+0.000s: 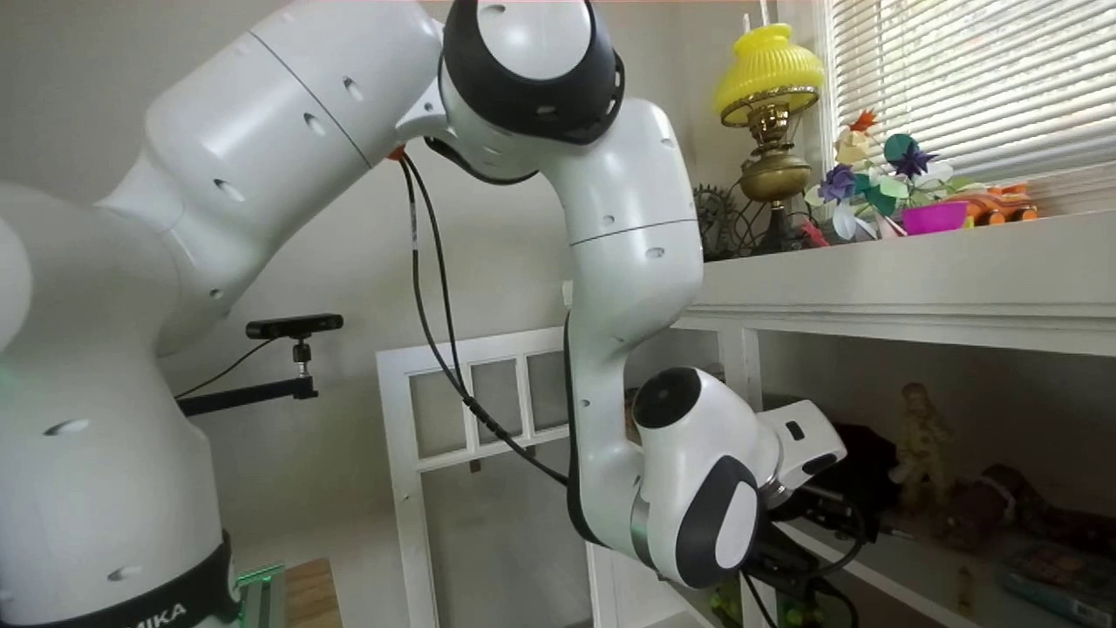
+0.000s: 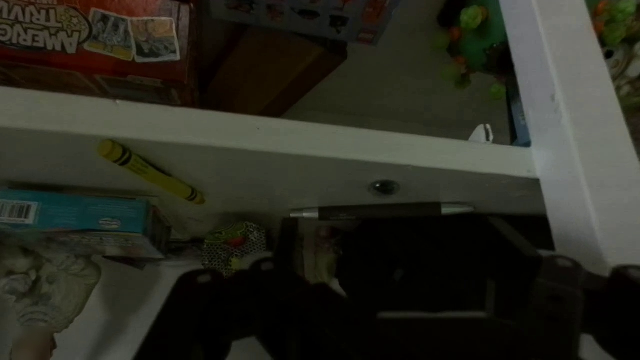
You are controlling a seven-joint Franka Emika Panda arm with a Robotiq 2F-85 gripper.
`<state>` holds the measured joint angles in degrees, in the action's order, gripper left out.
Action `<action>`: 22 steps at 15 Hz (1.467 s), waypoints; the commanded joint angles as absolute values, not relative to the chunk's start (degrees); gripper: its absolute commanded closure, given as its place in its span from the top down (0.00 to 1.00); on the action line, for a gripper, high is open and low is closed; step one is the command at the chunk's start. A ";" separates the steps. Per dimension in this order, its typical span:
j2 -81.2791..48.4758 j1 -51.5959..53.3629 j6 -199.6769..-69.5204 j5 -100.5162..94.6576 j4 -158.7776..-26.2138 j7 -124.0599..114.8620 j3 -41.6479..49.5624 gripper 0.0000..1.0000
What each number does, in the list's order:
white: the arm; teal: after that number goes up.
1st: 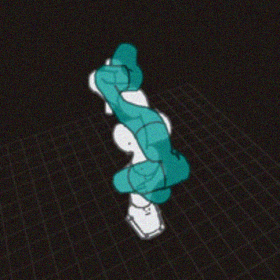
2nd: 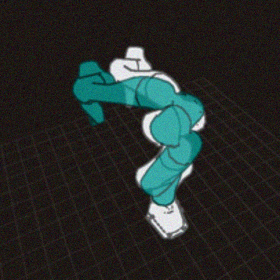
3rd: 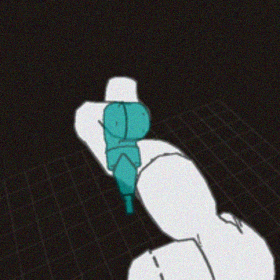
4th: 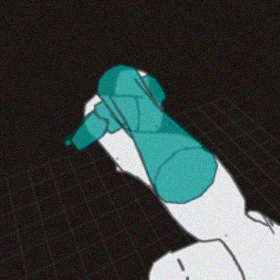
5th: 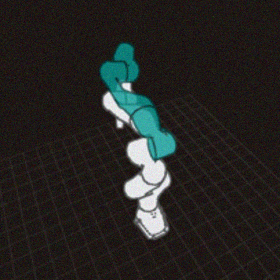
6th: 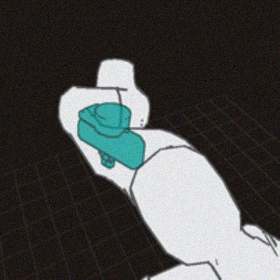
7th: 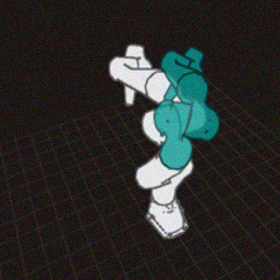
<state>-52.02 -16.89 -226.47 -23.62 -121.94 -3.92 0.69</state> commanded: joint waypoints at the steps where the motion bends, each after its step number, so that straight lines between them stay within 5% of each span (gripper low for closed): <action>1: -54.44 -16.06 -226.88 -21.15 -118.77 -2.47 0.92 0.62; 6: -55.50 -16.01 -226.78 -20.93 -117.13 -2.70 0.85 0.48; 22: -59.95 -13.77 -226.60 -18.35 -110.76 -1.36 1.53 0.54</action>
<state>-57.87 -15.30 -226.47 -21.26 -113.70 -3.36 1.03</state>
